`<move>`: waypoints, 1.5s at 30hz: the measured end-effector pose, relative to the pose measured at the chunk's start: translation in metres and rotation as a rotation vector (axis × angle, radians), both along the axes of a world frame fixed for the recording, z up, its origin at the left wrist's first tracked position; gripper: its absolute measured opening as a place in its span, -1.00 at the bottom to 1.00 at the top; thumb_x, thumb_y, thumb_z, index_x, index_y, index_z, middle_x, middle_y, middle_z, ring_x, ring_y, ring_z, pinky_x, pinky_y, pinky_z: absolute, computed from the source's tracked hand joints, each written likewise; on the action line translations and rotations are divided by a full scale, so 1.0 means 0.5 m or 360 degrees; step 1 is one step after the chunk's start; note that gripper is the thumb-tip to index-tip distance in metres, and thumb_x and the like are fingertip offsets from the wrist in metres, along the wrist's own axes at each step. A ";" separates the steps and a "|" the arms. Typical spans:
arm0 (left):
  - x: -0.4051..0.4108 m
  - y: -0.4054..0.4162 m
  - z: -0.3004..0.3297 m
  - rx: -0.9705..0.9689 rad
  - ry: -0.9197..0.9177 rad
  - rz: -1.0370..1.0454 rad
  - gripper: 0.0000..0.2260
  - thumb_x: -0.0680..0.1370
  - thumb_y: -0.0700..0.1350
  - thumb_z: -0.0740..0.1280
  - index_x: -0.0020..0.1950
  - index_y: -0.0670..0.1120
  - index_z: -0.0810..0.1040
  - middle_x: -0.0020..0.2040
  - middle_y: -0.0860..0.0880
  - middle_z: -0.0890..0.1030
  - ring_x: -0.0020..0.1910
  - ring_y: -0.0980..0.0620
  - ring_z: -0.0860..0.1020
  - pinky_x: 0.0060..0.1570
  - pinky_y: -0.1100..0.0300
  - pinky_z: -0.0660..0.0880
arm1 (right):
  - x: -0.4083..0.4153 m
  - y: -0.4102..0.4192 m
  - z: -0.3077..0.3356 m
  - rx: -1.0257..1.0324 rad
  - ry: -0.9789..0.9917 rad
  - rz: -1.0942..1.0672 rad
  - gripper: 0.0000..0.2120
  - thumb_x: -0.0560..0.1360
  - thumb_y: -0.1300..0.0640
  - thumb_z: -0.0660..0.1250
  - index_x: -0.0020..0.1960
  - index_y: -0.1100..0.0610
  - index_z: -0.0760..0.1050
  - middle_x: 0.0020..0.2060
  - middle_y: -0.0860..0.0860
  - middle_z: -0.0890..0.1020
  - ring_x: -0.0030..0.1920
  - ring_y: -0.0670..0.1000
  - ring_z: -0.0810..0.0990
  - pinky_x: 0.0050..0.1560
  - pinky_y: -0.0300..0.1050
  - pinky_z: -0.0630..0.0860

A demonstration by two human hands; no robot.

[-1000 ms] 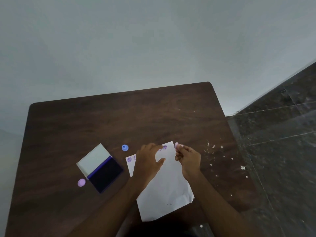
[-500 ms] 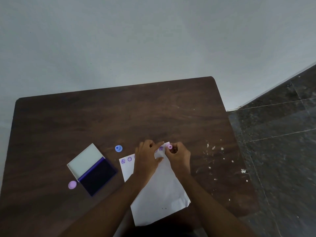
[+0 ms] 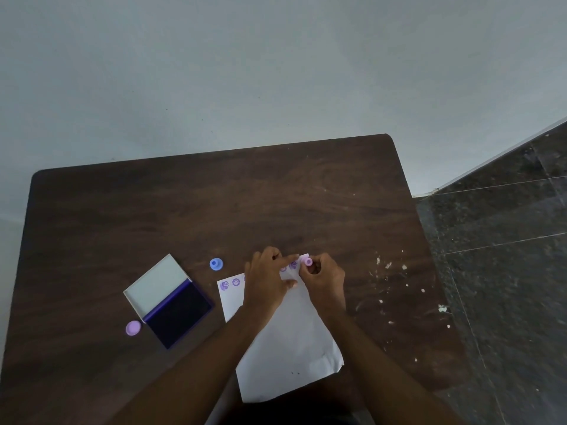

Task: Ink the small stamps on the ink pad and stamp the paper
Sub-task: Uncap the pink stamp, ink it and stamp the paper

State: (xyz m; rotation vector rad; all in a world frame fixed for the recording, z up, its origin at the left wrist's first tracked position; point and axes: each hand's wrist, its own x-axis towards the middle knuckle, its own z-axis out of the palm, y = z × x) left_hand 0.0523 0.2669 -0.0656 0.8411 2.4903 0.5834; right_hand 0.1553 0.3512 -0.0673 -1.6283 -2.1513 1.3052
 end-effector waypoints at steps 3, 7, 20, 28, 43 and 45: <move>-0.001 0.000 0.002 -0.0010 0.0004 -0.0014 -0.53 0.28 0.17 0.56 0.06 -0.02 0.54 0.06 -0.03 0.61 -0.02 0.00 0.52 0.04 0.18 0.36 | -0.014 0.014 0.006 -0.0053 -0.0097 0.0087 -0.77 0.48 -0.03 0.39 -0.02 0.13 0.54 -0.11 0.02 0.64 -0.25 -0.10 0.53 -0.26 -0.41 0.42; -0.005 0.001 -0.001 -0.0079 0.0012 -0.0081 -0.48 0.31 0.21 0.52 0.15 0.00 0.52 0.13 0.00 0.59 0.05 0.02 0.50 0.08 0.22 0.34 | -0.027 0.036 0.012 -0.0087 -0.0210 0.0174 -0.80 0.49 -0.02 0.38 -0.10 0.11 0.51 -0.14 0.01 0.64 -0.27 -0.08 0.54 -0.36 -0.40 0.37; -0.007 0.003 -0.001 -0.0102 0.0030 -0.0092 -0.46 0.29 0.24 0.51 0.15 0.00 0.53 0.13 0.00 0.60 0.05 0.01 0.51 0.09 0.21 0.34 | -0.034 0.040 0.018 -0.0078 -0.0230 0.0203 -0.80 0.49 0.00 0.38 -0.12 0.13 0.49 -0.13 0.05 0.65 -0.25 -0.07 0.54 -0.36 -0.38 0.37; -0.007 0.001 0.001 -0.0073 0.0051 -0.0085 -0.48 0.29 0.21 0.53 0.13 -0.02 0.55 0.10 -0.01 0.61 0.03 -0.01 0.52 0.03 0.24 0.25 | -0.028 0.038 0.016 -0.0066 -0.0179 0.0194 -0.76 0.50 -0.03 0.37 -0.09 0.15 0.53 -0.13 0.04 0.65 -0.20 -0.02 0.58 -0.28 -0.35 0.46; -0.006 0.001 0.009 -0.0119 0.0053 -0.0137 -0.47 0.31 0.24 0.50 0.17 0.00 0.52 0.13 0.00 0.60 0.06 0.01 0.49 0.08 0.23 0.30 | -0.030 0.032 0.024 -0.0042 -0.0159 0.0178 -0.78 0.51 -0.03 0.34 -0.12 0.14 0.52 -0.17 0.02 0.64 -0.24 -0.02 0.58 -0.31 -0.35 0.46; -0.008 0.000 0.012 -0.0122 0.0100 -0.0170 -0.47 0.32 0.24 0.50 0.16 -0.01 0.53 0.13 -0.01 0.60 0.06 0.01 0.50 0.09 0.20 0.33 | -0.032 0.032 0.026 -0.0031 -0.0156 0.0199 -0.80 0.50 -0.01 0.36 -0.15 0.13 0.52 -0.20 0.01 0.64 -0.24 -0.03 0.58 -0.32 -0.35 0.46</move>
